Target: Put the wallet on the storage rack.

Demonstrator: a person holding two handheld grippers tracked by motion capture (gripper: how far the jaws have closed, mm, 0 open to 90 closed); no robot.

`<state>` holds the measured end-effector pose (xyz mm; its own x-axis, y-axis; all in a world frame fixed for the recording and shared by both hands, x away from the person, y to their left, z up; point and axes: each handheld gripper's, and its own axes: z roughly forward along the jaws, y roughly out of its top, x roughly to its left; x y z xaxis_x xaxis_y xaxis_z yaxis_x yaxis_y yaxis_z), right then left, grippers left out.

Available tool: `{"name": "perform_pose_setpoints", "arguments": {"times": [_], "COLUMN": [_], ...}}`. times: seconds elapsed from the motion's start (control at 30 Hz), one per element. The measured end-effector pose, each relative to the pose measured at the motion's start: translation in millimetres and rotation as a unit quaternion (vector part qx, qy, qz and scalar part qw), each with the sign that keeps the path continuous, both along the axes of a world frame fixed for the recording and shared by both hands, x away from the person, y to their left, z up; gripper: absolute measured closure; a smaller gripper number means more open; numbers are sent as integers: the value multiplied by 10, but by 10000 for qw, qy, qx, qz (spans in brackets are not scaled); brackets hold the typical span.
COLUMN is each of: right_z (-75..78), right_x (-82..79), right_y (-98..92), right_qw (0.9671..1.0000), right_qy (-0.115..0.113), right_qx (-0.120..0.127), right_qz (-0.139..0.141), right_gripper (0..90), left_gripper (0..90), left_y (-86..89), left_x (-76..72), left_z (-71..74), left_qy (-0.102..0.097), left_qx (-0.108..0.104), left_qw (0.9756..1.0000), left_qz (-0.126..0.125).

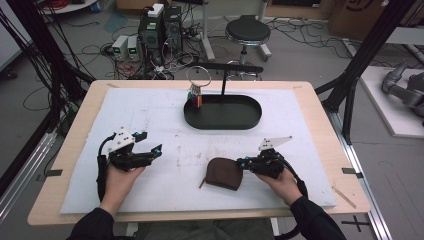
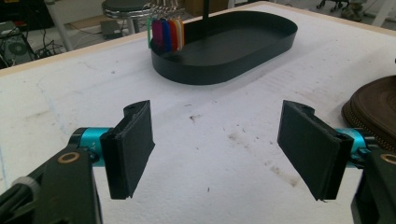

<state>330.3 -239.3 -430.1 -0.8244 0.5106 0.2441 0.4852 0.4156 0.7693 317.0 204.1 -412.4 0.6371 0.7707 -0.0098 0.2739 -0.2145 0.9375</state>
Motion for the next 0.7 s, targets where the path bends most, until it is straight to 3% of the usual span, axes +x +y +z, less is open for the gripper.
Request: {"name": "perform_pose_setpoints", "arguments": {"times": [0.23,0.27,0.3,0.33,0.4,0.53,0.7], "right_z": [136,152,191,191,225,247,260], "right_x": [-69,-80,-103,-103,-122,-155,-188], "right_y": [-38,-40,-49,-49,-54,-65,-92], "right_qw": [9975,9970,9950,9950,9927,9901,9878], "right_qy": [-701,-763,-981,-981,-1178,-1329,-1414], "right_qx": [118,154,190,190,187,188,107], "right_qz": [17,22,49,49,151,398,646], "right_gripper": [883,884,885,885,885,885,884], "left_gripper": [268,268,269,269,272,272,272], "left_y": [-67,-80,-97,-123,-200,-367,-586], "left_x": [-1,-2,-3,-5,-11,-8,24], "left_z": [6,10,16,23,39,46,38], "left_qy": [73,103,124,128,83,108,237], "left_qx": [-144,-242,-318,-396,-405,-455,-500], "left_qw": [9998,9995,9990,9985,9974,9933,9835], "left_qz": [-139,-196,-279,-359,-596,-1055,-1721]}}
